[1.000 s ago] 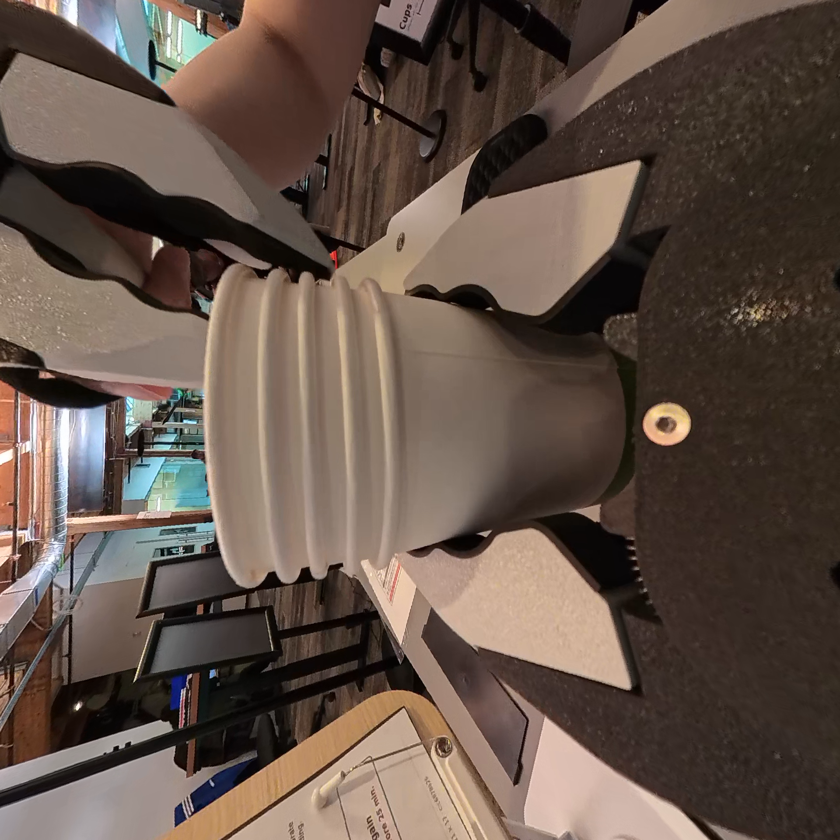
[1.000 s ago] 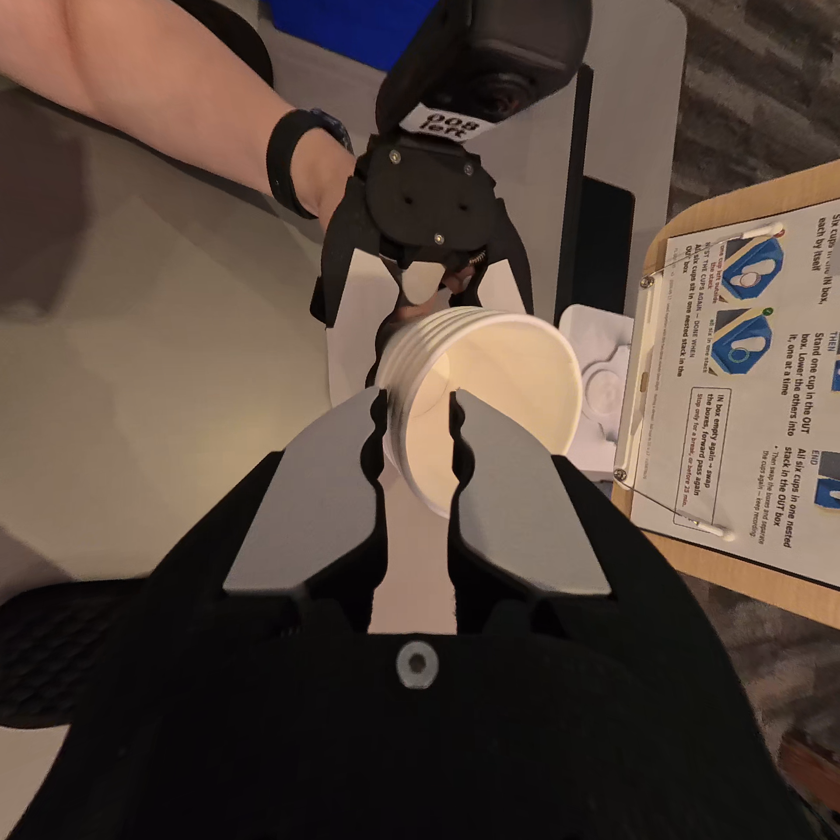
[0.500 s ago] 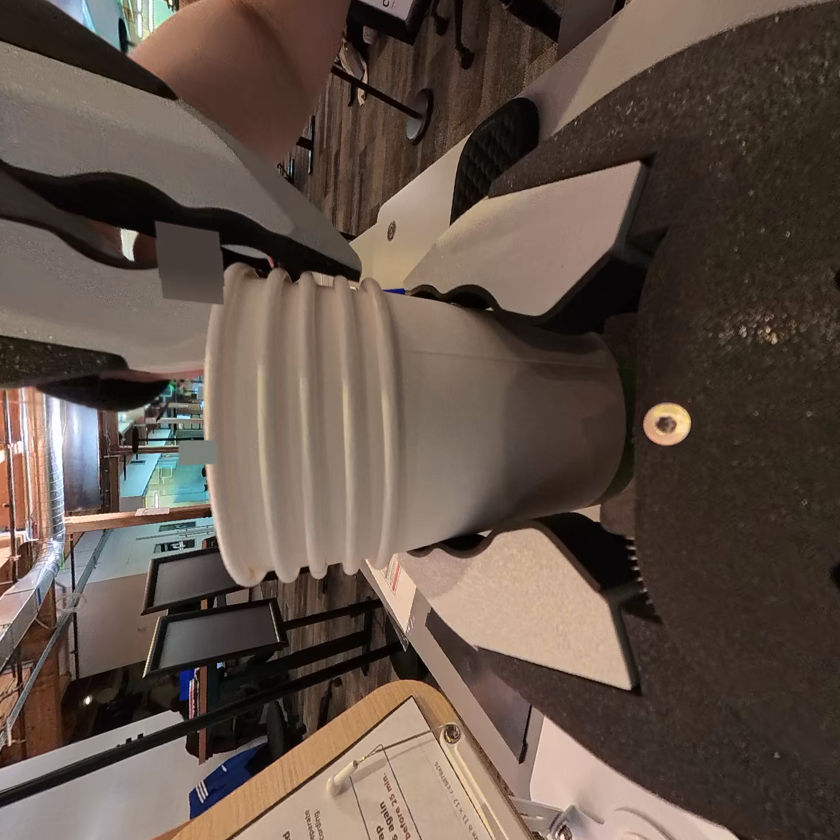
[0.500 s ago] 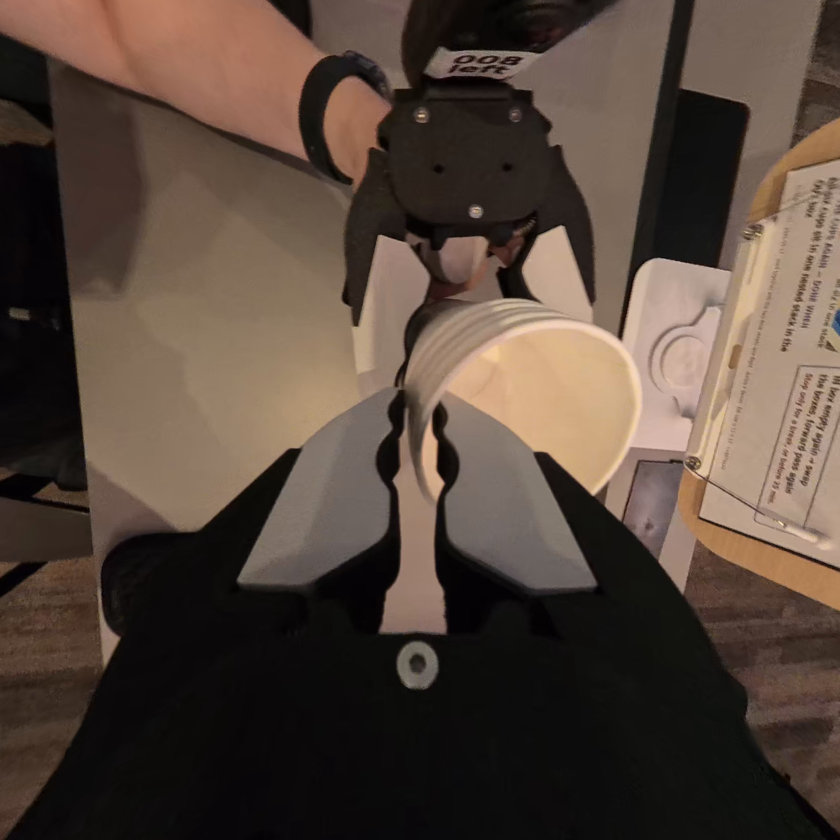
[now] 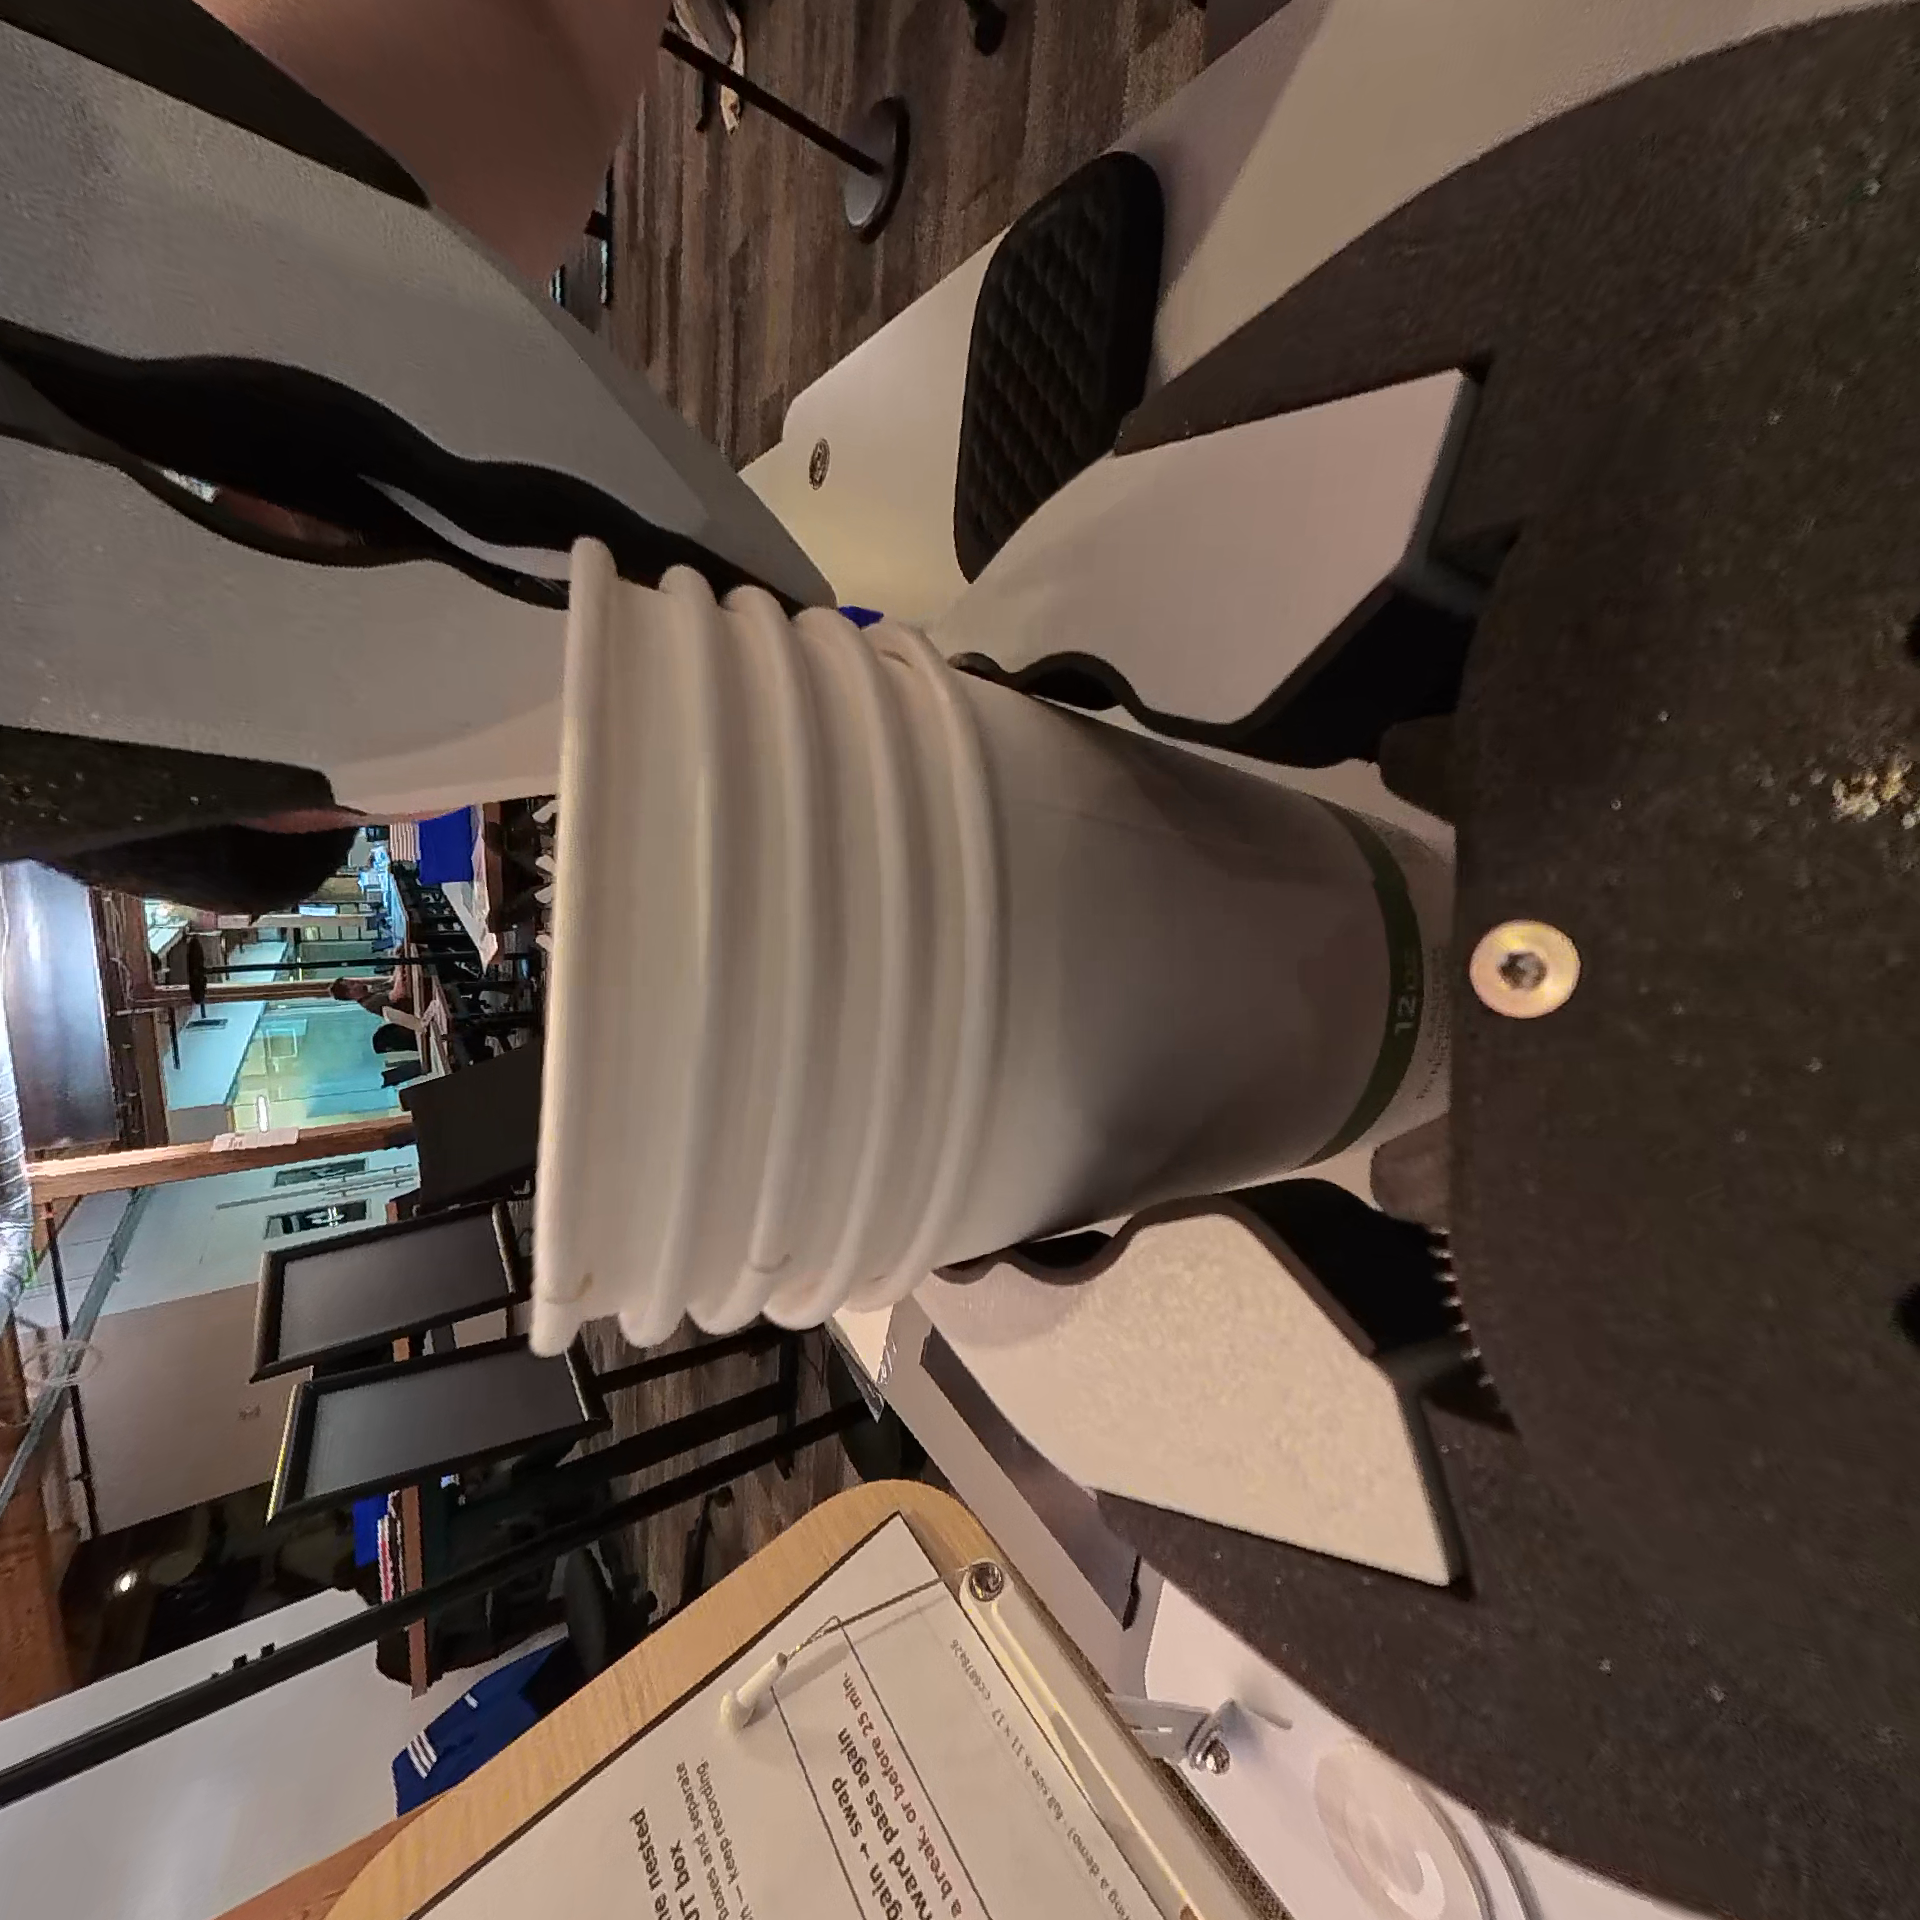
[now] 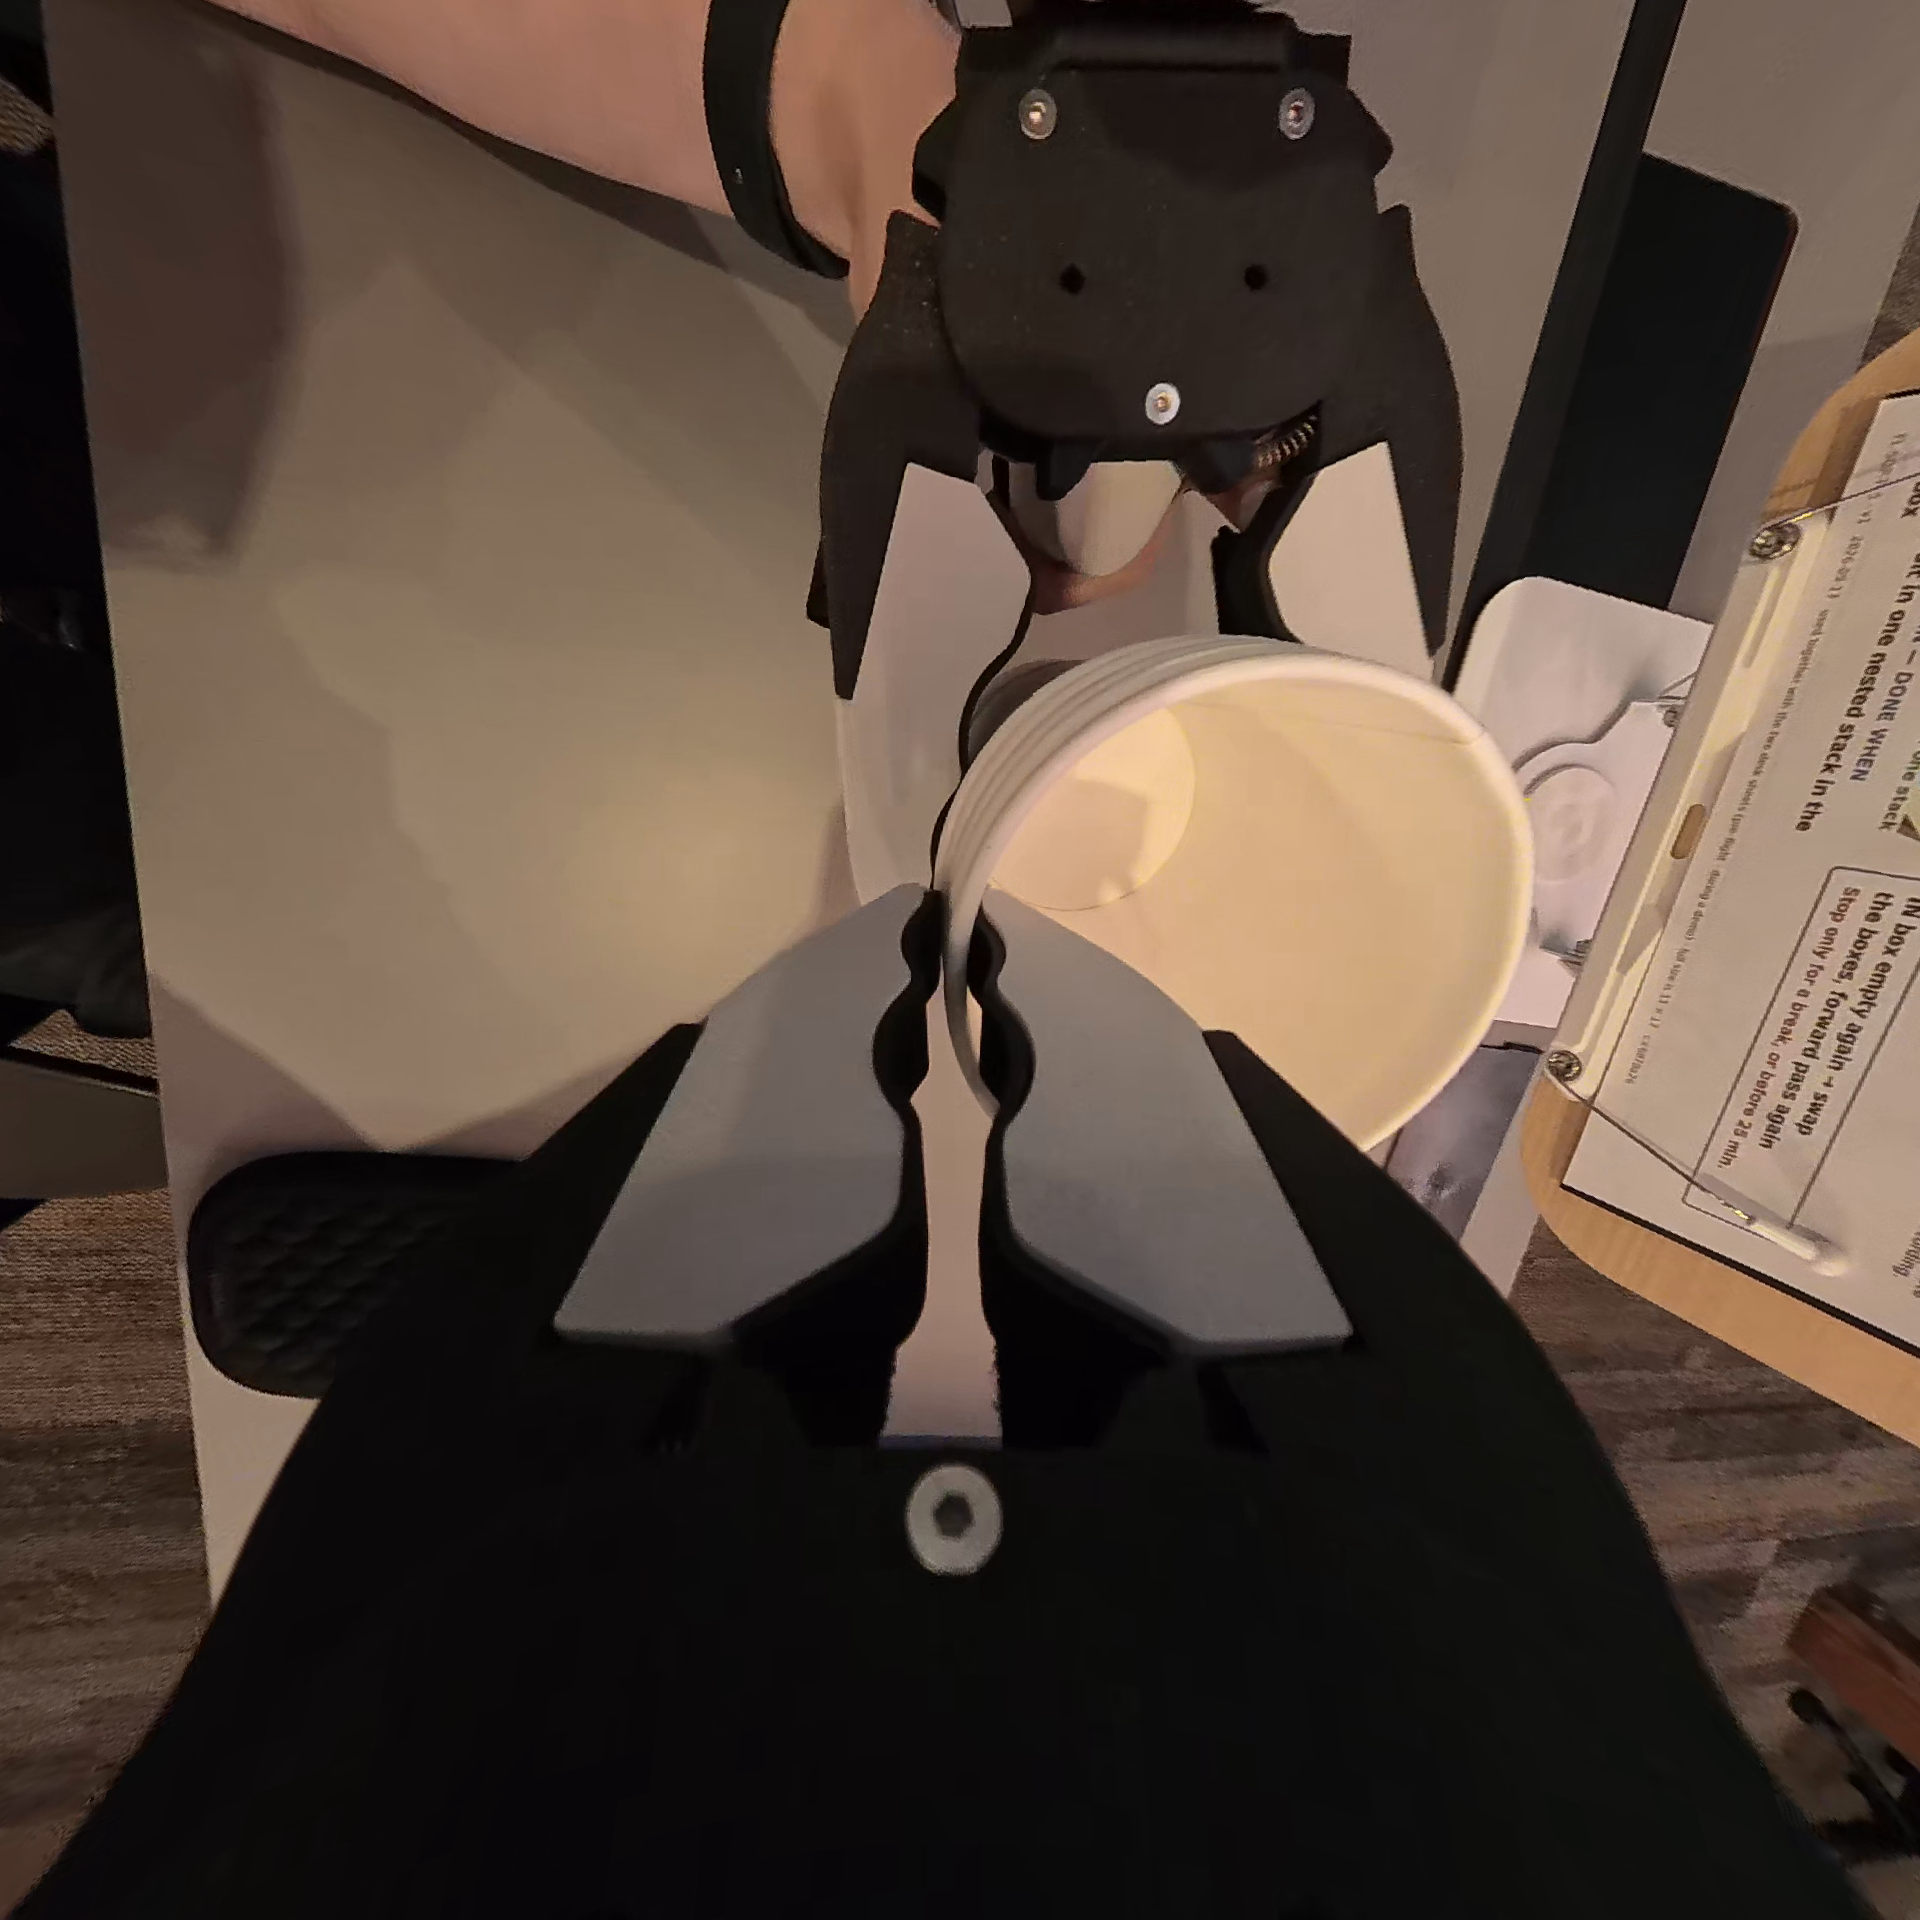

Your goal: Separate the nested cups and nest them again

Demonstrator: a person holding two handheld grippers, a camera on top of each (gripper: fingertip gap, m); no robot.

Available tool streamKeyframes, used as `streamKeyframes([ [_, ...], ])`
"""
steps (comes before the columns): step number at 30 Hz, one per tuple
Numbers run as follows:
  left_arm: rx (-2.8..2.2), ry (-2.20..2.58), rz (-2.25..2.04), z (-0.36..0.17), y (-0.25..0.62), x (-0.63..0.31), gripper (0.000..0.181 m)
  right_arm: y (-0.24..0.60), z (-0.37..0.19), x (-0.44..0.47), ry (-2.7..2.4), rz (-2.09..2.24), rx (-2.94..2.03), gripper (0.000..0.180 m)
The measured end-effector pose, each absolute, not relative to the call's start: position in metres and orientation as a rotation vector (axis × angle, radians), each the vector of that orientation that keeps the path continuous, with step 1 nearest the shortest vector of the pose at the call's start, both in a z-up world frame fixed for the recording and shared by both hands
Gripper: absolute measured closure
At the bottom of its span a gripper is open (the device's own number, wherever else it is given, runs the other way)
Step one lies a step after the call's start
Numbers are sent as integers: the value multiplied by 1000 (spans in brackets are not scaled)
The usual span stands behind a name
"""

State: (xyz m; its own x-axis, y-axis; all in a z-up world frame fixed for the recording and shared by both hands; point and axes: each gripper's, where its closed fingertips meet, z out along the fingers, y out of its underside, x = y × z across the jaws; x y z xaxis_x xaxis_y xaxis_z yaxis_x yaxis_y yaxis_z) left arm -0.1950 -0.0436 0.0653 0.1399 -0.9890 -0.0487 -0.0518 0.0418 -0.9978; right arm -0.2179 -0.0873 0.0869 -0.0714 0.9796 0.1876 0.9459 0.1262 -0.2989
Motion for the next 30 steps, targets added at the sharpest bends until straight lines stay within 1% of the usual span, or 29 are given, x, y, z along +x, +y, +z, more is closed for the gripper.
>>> streamKeyframes([
  [7, -1301, 1170, -1007, 57, -36, -196, 81, -84, 92, -216, -2058, 97, -1853, 176],
  [17, -1234, 1145, -1031, 67, -41, -196, 84, -86, 86, -219, -2073, 95, -1846, 175],
  [20, -1225, 1152, -1040, 69, -44, -194, 85, -86, 86, -223, -2053, 124, -1847, 164],
  [25, -1208, 1149, -1035, 74, -47, -193, 85, -84, 79, -225, -2074, 44, -1823, 161],
  [27, -1213, 1155, -1032, 73, -47, -194, 85, -87, 77, -226, -2103, 35, -1815, 170],
  [30, -1229, 1184, -1026, 70, -48, -195, 83, -89, 75, -227, -2119, 21, -1815, 171],
])
